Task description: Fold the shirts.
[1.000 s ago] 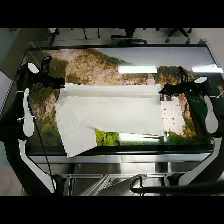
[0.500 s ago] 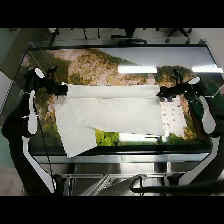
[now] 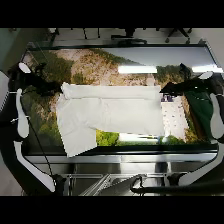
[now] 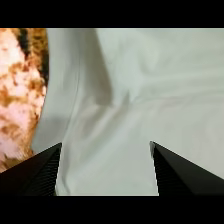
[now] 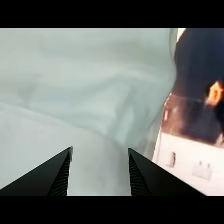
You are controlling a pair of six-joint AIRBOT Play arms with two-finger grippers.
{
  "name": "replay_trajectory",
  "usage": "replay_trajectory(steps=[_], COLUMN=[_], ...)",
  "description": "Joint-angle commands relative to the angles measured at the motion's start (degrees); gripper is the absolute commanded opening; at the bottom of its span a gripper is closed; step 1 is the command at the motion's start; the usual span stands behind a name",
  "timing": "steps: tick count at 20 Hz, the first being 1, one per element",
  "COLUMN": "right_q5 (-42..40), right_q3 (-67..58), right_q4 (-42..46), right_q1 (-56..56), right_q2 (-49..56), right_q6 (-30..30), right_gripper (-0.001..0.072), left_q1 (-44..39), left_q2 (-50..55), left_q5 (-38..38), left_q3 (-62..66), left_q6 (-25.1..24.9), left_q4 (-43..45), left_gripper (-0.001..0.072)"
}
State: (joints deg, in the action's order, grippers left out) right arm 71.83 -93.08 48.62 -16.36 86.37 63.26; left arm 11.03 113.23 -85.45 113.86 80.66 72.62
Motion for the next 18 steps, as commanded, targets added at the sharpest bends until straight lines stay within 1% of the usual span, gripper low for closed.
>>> replay_trajectory(steps=[1,3,4,7,9,11,13,15,17,18], right_q5=[5.6,7.1,7.2,4.6,3.9,4.2,5.1,6.1,7.5,8.2], right_q3=[2.6,9.7,13.7,22.9,25.2,25.5,25.5,25.5,25.5,25.6], right_q4=[1.8,2.0,2.4,5.0,4.9,5.0,5.0,4.9,5.6,6.1], right_q1=[-3.7,-5.4,-6.0,-6.9,-7.6,-8.2,-8.4,-8.5,-8.5,-8.5], right_q2=[-6.0,-9.6,-11.4,-15.8,-17.2,-17.6,-17.6,-17.6,-17.8,-17.9], right_q6=[1.5,1.0,0.5,0.4,0.5,0.7,0.7,0.7,1.5,1.5], right_gripper=[0.0418,0.0415,0.0412,0.0406,0.0406,0.0407,0.0407,0.0407,0.0407,0.0407], left_q1=[4.0,6.5,7.7,11.0,12.6,13.3,12.9,11.3,9.6,9.2], left_q2=[-10.8,-18.8,-22.6,-32.8,-37.1,-39.5,-39.6,-37.5,-34.4,-33.2], left_q5=[-5.8,-5.7,-5.1,-1.0,2.5,8.7,16.0,21.9,22.4,21.8], left_q3=[-13.2,-28.3,-35.9,-56.7,-66.3,-72.9,-77.1,-79.1,-78.8,-77.9], left_q6=[1.9,2.2,2.3,2.3,2.3,0.9,-2.2,-8.2,-14.2,-15.5], left_q4=[-1.2,-1.2,-1.2,-1.3,-2.8,-6.7,-13.1,-21.2,-29.0,-30.8], left_gripper=[0.0621,0.0618,0.0593,0.0594,0.0594,0.0594,0.0594,0.0594,0.0592,0.0591])
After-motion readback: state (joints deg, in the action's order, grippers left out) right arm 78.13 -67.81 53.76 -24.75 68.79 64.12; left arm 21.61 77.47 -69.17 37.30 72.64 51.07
